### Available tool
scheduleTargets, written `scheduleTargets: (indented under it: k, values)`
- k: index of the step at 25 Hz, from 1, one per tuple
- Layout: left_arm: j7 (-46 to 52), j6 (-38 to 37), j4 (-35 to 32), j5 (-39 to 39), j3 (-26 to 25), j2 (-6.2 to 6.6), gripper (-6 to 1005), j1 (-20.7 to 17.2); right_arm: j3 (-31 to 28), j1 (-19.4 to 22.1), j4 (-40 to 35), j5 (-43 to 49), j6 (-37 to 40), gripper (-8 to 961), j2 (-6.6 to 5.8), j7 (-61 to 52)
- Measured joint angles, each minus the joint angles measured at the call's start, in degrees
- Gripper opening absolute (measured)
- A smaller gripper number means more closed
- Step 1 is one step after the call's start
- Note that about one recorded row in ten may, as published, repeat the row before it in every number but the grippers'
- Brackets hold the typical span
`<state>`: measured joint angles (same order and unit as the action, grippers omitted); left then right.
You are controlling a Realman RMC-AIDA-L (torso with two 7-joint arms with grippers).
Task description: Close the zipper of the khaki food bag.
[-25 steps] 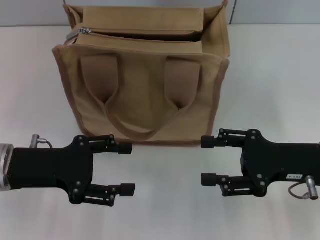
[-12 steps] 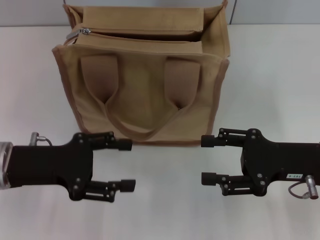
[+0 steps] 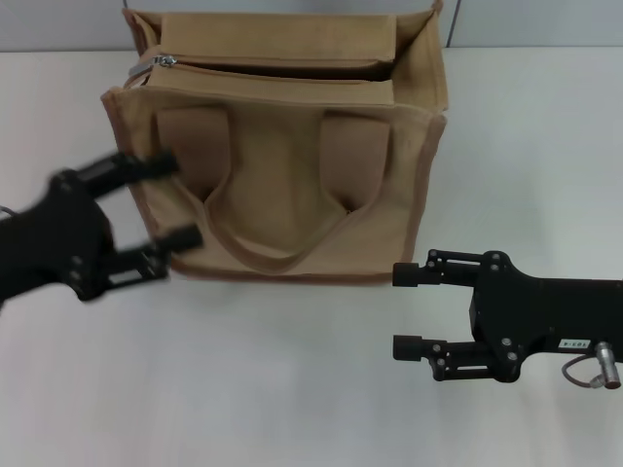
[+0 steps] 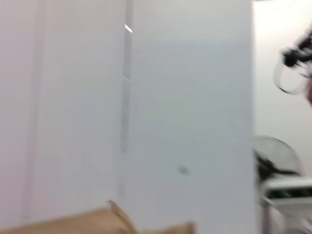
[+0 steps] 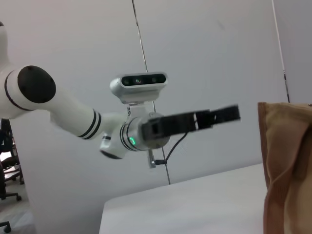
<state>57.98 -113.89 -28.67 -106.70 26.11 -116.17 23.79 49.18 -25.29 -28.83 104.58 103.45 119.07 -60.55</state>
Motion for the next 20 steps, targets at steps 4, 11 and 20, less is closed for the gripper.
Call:
scheduleTargets:
  k: [4,11,20]
  values:
    - [-1.90,-0.01,2.30,0.66,-11.84,0.28,831,-1.52,-0.12,0.05,0.00,-0.02,0.00,740,0.02,0.00]
    - [-7.13,2.46,5.38,7.04,-19.54,0.26,831,-5.17,-0.32,0.03,0.00,-0.08,0.00,740,0.02,0.00]
    - [-8.32,5.06,5.42,7.68,-19.23,0.27,831,-5.53,-0.32,-0.10,0.00,0.00,0.00,739,0.02,0.00]
